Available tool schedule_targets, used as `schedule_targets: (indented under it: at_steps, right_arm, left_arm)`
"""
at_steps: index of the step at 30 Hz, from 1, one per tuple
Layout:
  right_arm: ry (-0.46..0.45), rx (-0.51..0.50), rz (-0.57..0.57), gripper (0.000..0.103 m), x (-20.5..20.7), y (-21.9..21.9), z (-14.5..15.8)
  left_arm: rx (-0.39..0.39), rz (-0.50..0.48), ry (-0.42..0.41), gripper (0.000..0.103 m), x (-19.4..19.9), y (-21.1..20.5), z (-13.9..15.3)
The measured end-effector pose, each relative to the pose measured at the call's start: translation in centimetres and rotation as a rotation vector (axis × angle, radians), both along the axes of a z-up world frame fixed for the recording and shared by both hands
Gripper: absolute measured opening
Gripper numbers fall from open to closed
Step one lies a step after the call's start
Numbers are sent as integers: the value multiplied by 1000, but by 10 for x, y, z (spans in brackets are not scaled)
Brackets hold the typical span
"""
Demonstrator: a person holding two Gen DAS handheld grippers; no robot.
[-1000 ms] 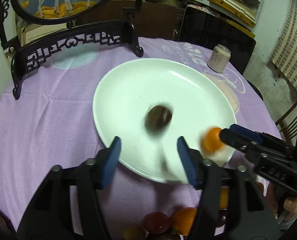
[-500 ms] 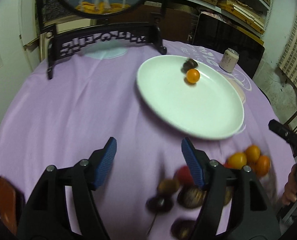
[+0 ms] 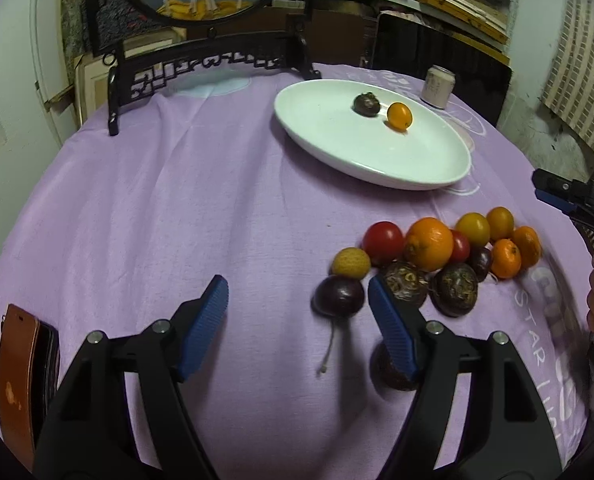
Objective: Organize fruits
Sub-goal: 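Grasp a dark red cherry with the left tool while the right tool grasps an orange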
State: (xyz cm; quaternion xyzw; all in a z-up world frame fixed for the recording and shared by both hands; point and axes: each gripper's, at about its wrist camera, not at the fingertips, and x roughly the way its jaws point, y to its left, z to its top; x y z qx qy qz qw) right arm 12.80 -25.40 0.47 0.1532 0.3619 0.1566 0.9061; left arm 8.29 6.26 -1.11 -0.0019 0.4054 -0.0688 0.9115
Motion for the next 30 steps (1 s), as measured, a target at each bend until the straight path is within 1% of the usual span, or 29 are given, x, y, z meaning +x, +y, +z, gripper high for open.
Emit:
schedule_targets:
  at_steps: [3,8,11,19,25,27,30]
  right_arm:
    - [8,-9,9,64,-2,3,-3]
    - [21,-27,18,64,-7,6,-7]
    - [35,-37,26,64,-15,7,-12]
    - [93,-71,37,64,-35,6,-31]
    - [112,-103,28,64,-32,9,-39]
    - [104,-106,20,64,-32,8,-39]
    - [104,-105,12,64,-29,7,-40]
  left_arm:
    - [13,-25,-7,74,-3,-7,-1]
    - [61,-53,15,74,-1,-19,-9]
    - [77,-63,13,74,-1,-23,-12]
    - [67,-52,42,74,4,-23,-20]
    - [57,-47,45,74,5,-23,-21]
    - [51,-47,46,73,6,-22,-21]
    - [48,-55,43,66,6,-24,-21]
